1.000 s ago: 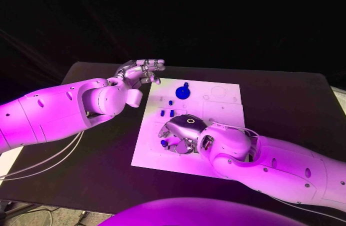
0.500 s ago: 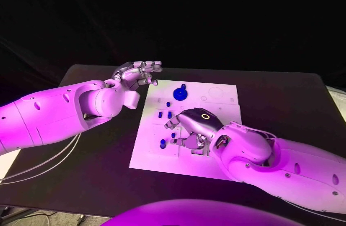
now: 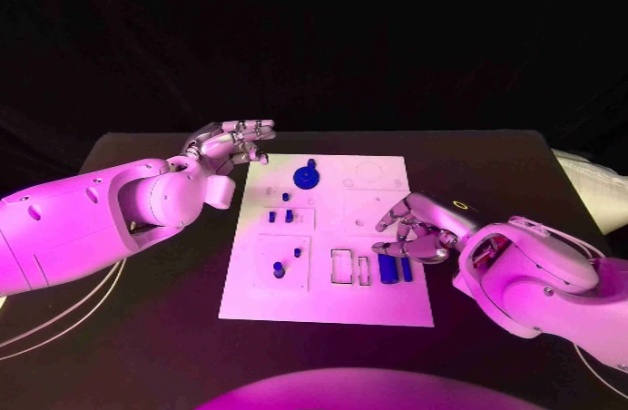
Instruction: Assemble the parts on the task board
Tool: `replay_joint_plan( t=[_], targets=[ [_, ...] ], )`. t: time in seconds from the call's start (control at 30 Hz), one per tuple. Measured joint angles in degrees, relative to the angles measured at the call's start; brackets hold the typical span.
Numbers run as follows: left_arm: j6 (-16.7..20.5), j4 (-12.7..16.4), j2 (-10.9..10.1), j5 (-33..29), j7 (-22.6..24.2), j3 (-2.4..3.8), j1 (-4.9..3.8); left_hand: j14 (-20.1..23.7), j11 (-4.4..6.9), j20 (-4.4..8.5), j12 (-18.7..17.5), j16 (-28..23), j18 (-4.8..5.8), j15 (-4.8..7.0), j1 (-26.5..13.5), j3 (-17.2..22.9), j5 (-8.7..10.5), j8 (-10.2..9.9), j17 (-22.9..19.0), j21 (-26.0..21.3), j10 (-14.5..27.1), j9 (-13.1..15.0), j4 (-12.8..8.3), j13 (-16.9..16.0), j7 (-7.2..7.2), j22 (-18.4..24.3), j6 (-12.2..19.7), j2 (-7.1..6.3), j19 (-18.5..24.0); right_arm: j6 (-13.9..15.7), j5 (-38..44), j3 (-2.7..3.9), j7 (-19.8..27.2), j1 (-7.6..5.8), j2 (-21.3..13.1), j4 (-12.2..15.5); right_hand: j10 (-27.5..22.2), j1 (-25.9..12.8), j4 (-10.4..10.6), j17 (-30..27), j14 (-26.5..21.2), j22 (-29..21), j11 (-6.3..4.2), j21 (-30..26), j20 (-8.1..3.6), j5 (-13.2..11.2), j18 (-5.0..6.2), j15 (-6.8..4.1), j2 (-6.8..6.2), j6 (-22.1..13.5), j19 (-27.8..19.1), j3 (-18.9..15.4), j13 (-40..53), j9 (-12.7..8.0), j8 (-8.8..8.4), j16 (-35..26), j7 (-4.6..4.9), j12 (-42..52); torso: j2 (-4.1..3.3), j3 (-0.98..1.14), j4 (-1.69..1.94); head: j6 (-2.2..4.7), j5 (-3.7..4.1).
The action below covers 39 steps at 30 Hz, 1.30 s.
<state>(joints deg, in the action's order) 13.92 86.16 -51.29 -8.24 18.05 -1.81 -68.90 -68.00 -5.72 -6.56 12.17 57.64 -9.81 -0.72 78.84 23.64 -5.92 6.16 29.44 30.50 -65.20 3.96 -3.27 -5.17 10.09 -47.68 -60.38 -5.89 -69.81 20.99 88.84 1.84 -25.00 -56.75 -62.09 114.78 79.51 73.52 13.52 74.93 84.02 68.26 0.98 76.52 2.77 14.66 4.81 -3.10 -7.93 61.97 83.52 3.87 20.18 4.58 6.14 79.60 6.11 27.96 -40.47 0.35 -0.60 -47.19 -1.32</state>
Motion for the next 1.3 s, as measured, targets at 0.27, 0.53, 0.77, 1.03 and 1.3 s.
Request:
replay_joint_plan(
  t=[0.27, 0.53, 0.77, 1.03, 1.3],
  targets=[
    [0.0, 0.9, -0.1, 0.0, 0.0, -0.28, 0.00, 0.0, 0.00, 0.00, 0.0, 0.0, 0.00, 0.00, 0.0, 0.0, 0.00, 0.2, 0.0, 0.0, 0.0, 0.0, 0.0, 0.0, 0.00, 0.0, 0.0, 0.00, 0.0, -0.2, -1.8, -0.66, -5.5, 0.87, -3.5, 1.7, -1.3, 0.1, 2.9, 0.0, -0.1, 3.1, -0.21, 2.0, -0.10, 1.9, 0.00, -0.31, 2.71, 0.1, 0.1, -6.3, 34.6, 1.0, 1.34, 2.8, -0.45, 29.3, 0.35, 0.00, -1.19, 0.11, 0.74],
    [0.0, 1.1, -0.1, 0.0, -0.1, -0.45, 0.00, 0.0, 0.00, 0.00, 0.0, 0.0, 0.00, 0.00, 0.0, 0.0, 0.00, 0.2, 0.0, 0.0, 0.0, 0.0, 0.0, 0.0, 0.00, 0.0, 0.0, 0.00, 0.0, -1.0, -0.5, -0.89, -7.6, 1.71, -2.6, 1.6, -1.6, -1.5, 3.1, 0.0, -0.1, 3.8, -0.09, 2.7, -0.10, 2.4, 0.01, -0.30, 4.40, 0.4, 0.1, -9.5, 40.6, 1.9, 1.81, 3.4, -0.73, 33.2, 0.48, 0.02, -1.40, 0.15, 1.07],
    [-0.1, 1.1, -0.2, 0.0, -0.2, -0.49, 0.02, 0.0, 0.00, 0.00, 0.0, 0.0, 0.00, -0.01, 0.0, 0.0, 0.00, 0.2, -0.1, 0.0, 0.0, 0.0, 0.0, 0.0, 0.00, 0.0, 0.0, 0.00, 0.0, -2.3, 1.3, -0.99, -8.4, 2.45, -1.1, 0.7, -1.6, -1.8, 3.1, 0.0, -0.1, 4.1, -0.09, 2.7, -0.09, 2.4, 0.00, -0.30, 4.69, 0.4, 0.1, -10.1, 42.9, 2.2, 2.25, 3.8, -0.73, 34.7, 0.45, 0.02, -1.46, 0.10, 0.90],
    [-0.1, 0.9, -0.1, 0.0, -0.2, -0.50, 0.09, 0.0, 0.00, 0.00, 0.0, 0.0, 0.00, -0.01, 0.0, 0.0, 0.00, 0.2, -0.1, 0.0, 0.0, 0.0, 0.0, 0.0, 0.00, 0.0, 0.0, 0.00, 0.0, -3.2, 3.0, -1.00, -8.8, 2.69, 0.8, 0.0, -1.4, -1.8, 3.0, 0.0, -0.1, 4.4, -0.21, 3.0, -0.09, 2.4, 0.00, -0.30, 4.69, 0.4, 0.1, -10.5, 44.0, 2.3, 2.25, 3.8, -0.73, 35.9, 0.38, 0.00, -1.53, 0.07, 0.77],
    [-0.2, 0.7, -0.1, 0.0, -0.3, -0.53, 0.42, 0.0, 0.00, 0.00, 0.0, 0.0, 0.00, -0.01, 0.0, 0.0, 0.00, 0.2, -0.1, 0.0, 0.0, 0.0, 0.0, 0.0, 0.00, 0.0, 0.0, 0.00, 0.0, -4.6, 4.3, -1.00, -9.0, 3.50, 3.0, -2.3, -1.3, -1.8, 3.1, 0.0, -0.1, 4.6, -0.31, 3.0, -0.09, 2.4, 0.01, -0.29, 4.69, 0.4, 0.1, -10.7, 44.8, 2.4, 2.25, 4.1, -0.73, 36.3, 0.32, -0.01, -1.46, -0.02, 0.73]
  ],
)
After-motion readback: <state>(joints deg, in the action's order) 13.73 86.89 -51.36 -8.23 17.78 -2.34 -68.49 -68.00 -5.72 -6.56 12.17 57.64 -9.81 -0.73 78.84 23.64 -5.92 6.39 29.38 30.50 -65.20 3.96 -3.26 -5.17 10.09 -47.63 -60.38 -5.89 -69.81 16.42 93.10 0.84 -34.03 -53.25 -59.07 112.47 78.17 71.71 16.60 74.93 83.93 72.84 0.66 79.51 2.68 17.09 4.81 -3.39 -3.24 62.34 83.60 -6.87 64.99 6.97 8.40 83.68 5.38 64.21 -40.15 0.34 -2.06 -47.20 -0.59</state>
